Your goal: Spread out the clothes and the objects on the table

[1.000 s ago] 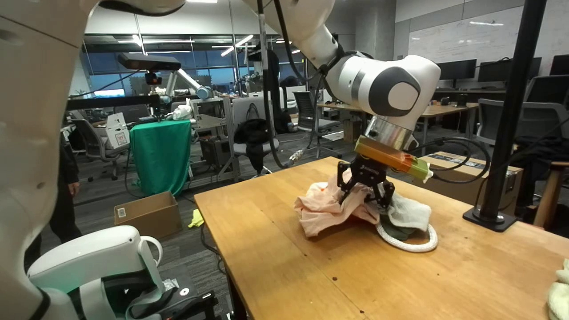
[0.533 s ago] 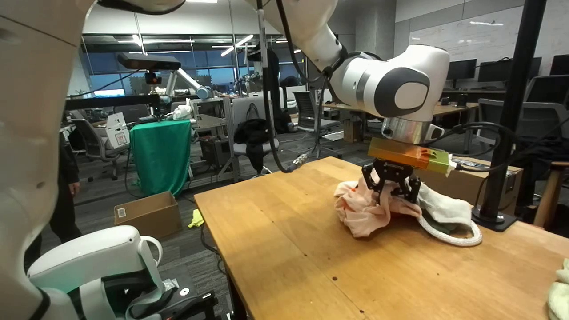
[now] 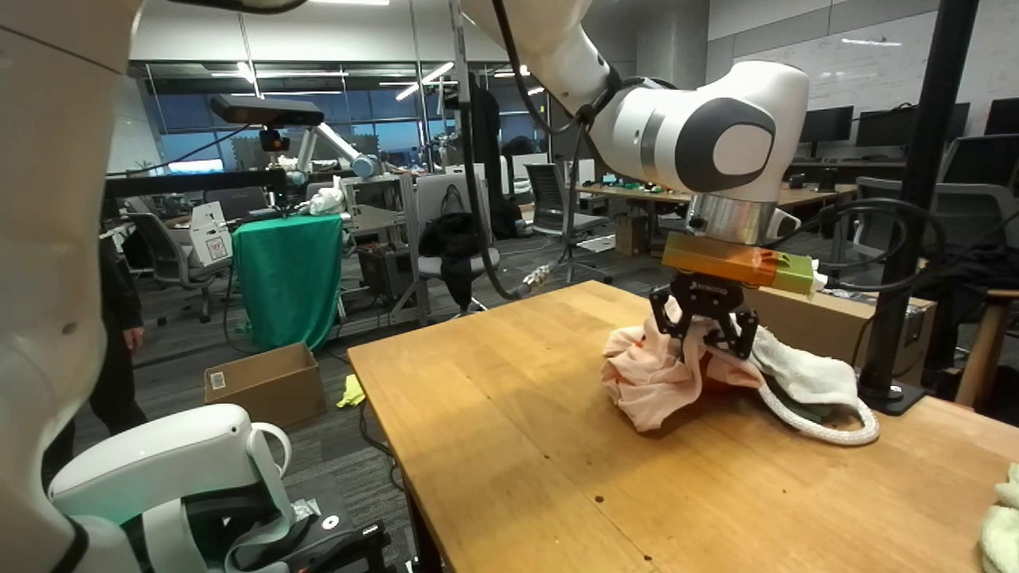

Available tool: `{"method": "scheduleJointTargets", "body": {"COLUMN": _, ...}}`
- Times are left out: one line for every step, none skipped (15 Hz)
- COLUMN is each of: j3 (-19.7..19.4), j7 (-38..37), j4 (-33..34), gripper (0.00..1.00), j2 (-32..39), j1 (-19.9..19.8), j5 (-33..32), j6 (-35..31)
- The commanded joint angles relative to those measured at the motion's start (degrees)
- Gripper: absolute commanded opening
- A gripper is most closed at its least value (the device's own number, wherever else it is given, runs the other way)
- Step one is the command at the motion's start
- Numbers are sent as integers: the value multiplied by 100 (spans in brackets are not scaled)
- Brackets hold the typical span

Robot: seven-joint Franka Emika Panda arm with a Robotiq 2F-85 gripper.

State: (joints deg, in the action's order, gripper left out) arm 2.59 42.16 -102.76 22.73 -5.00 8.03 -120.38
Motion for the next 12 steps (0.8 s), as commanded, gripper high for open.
{"method": "scheduleJointTargets", "body": {"j3": -19, "j7": -69, "j4": -233, "gripper": 2, "j2": -638, "j1": 11, "j5": -371, "j6": 403}}
{"method": "scheduleJointTargets", "body": {"j3": -33, "j7": -97, "j4": -246, "gripper": 2, "j2": -758, "j1": 27, "j5": -461, "j6": 460}}
{"method": "scheduleJointTargets", "body": {"j3": -41, "j7": -110, "j4": -264, "gripper": 1, "j2": -879, "j1": 30, "j5": -520, "j6": 491}}
{"method": "scheduleJointTargets", "body": {"j3": -58, "j7": -148, "j4": -282, "gripper": 2, "j2": -1014, "j1": 43, "j5": -603, "j6": 510}}
{"method": "scheduleJointTargets", "body": {"j3": -71, "j7": -174, "j4": -294, "gripper": 2, "j2": -1132, "j1": 55, "j5": -686, "j6": 528}}
{"method": "scheduleJointTargets", "body": {"j3": -89, "j7": -224, "j4": -324, "gripper": 1, "j2": -1242, "j1": 69, "j5": -779, "j6": 514}}
{"method": "scheduleJointTargets", "body": {"j3": -101, "j7": -289, "j4": -316, "gripper": 2, "j2": -1371, "j1": 83, "j5": -864, "j6": 595}}
{"method": "scheduleJointTargets", "body": {"j3": -110, "j7": -356, "j4": -325, "gripper": 2, "j2": -1488, "j1": 98, "j5": -965, "j6": 648}}
{"method": "scheduleJointTargets", "body": {"j3": -113, "j7": -421, "j4": -345, "gripper": 2, "j2": -1635, "j1": 107, "j5": -1029, "j6": 722}}
{"method": "scheduleJointTargets", "body": {"j3": -116, "j7": -494, "j4": -373, "gripper": 2, "j2": -1766, "j1": 122, "j5": -1106, "j6": 780}}
{"method": "scheduleJointTargets", "body": {"j3": -120, "j7": -559, "j4": -434, "gripper": 2, "j2": -1900, "j1": 132, "j5": -1186, "j6": 821}}
{"method": "scheduleJointTargets", "body": {"j3": -117, "j7": -611, "j4": -486, "gripper": 2, "j2": -2053, "j1": 144, "j5": -1223, "j6": 898}}
